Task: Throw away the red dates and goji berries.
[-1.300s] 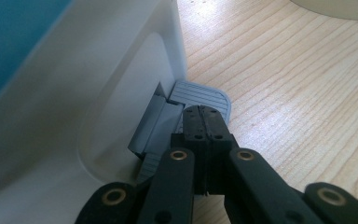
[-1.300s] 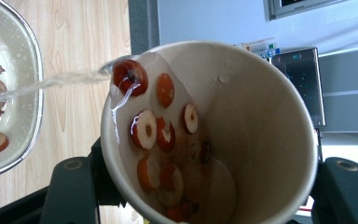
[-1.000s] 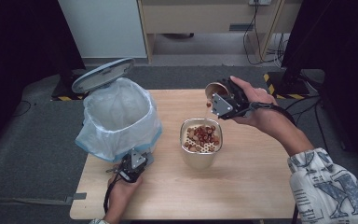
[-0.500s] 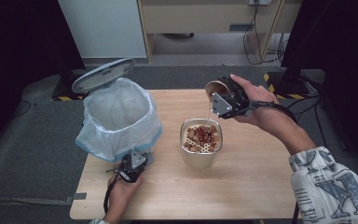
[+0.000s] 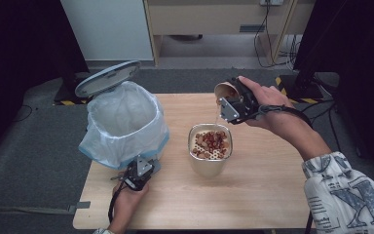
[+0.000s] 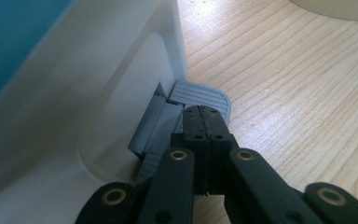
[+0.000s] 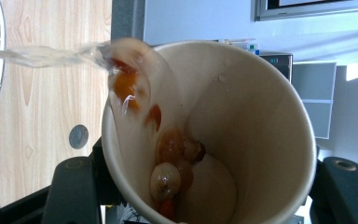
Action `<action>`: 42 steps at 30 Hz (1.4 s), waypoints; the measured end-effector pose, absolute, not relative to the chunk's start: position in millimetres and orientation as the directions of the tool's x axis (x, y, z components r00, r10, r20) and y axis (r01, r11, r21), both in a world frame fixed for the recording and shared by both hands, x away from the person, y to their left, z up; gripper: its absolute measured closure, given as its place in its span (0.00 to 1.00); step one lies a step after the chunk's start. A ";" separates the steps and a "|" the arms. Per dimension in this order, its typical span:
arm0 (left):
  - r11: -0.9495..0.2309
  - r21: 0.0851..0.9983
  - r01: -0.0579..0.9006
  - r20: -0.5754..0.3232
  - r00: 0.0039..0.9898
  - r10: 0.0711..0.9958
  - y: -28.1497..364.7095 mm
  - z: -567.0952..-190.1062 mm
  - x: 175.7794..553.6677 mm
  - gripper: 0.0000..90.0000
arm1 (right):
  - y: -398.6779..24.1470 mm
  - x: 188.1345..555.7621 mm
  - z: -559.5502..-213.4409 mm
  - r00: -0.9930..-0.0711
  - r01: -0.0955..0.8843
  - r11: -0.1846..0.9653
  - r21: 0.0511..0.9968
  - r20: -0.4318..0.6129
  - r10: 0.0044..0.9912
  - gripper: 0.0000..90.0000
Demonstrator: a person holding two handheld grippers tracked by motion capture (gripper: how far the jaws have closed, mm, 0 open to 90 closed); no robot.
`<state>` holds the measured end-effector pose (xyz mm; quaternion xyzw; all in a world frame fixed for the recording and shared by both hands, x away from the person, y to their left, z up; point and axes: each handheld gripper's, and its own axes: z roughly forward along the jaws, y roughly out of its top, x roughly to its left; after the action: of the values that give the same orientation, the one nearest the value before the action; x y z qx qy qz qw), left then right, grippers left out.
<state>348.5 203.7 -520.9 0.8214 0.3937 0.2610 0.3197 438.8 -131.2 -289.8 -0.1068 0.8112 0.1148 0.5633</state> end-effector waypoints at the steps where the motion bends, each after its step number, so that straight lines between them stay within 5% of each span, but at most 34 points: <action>1: -0.486 0.731 0.480 0.177 0.554 0.814 203.6 -520.9 348.5 0.99 | -131.2 438.7 -289.8 -0.342 -0.303 0.950 0.069 -0.939 -0.041 0.39; 26: -0.486 0.730 0.480 0.178 0.554 0.813 203.5 -520.9 348.5 0.99 | -131.3 435.2 -288.9 -0.284 -0.300 0.954 -0.009 -0.954 -0.098 0.39; 36: -0.487 0.730 0.480 0.178 0.554 0.813 203.5 -520.8 348.5 0.99 | -128.5 433.3 -292.0 -0.194 -0.286 0.944 -0.166 -0.954 -0.226 0.40; 42: -0.487 0.730 0.480 0.179 0.554 0.813 203.5 -520.8 348.5 0.99 | -127.5 432.8 -293.3 -0.188 -0.288 0.941 -0.175 -0.954 -0.234 0.40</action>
<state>348.5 203.5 -520.8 0.8217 0.3933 0.2614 0.3190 432.8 -127.5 -293.3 -0.1697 0.7702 0.0220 0.6144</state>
